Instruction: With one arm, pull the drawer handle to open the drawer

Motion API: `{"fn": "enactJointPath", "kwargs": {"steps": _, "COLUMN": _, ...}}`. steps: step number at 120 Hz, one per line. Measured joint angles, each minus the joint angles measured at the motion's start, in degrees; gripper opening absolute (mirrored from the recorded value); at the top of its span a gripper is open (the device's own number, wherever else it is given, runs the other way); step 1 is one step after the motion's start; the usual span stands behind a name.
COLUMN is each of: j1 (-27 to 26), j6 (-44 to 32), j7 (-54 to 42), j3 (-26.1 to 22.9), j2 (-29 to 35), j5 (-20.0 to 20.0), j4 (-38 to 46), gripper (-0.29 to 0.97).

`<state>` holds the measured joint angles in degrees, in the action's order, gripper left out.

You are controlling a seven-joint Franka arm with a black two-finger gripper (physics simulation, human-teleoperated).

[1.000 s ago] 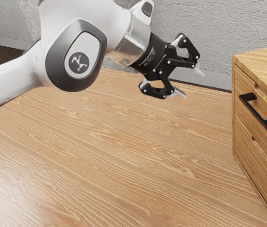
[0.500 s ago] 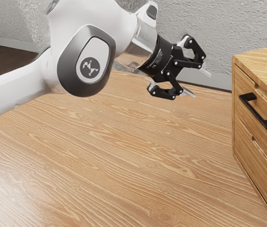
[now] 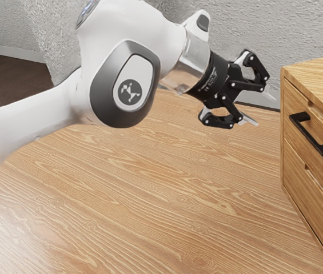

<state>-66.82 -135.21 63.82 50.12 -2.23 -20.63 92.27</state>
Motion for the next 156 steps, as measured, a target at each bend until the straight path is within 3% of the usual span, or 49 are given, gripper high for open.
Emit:
{"fn": "enactJointPath", "kwargs": {"steps": 28, "j1": -4.32, "j6": 4.65, "j7": 0.15, "j3": -0.93, "j2": -0.69, "j5": -0.64, "j4": -0.48, "gripper": 0.25}}
{"fn": "enactJointPath", "kwargs": {"steps": 72, "j1": -1.30, "j6": 6.89, "j7": 0.36, "j3": -2.93, "j2": -4.23, "j5": -2.90, "j4": -3.98, "gripper": 0.23}}
{"fn": "enactJointPath", "kwargs": {"steps": 86, "j1": 10.24, "j6": 7.05, "j7": 0.33, "j3": -14.79, "j2": -6.16, "j5": -4.03, "j4": -5.89, "gripper": 0.22}}
{"fn": "enactJointPath", "kwargs": {"steps": 95, "j1": 13.75, "j6": 7.11, "j7": 0.34, "j3": -18.16, "j2": -6.51, "j5": -4.37, "j4": -6.18, "gripper": 0.22}}
{"fn": "enactJointPath", "kwargs": {"steps": 156, "j1": 16.41, "j6": 7.35, "j7": -0.69, "j3": -18.48, "j2": -6.39, "j5": -5.06, "j4": -6.29, "gripper": 0.21}}
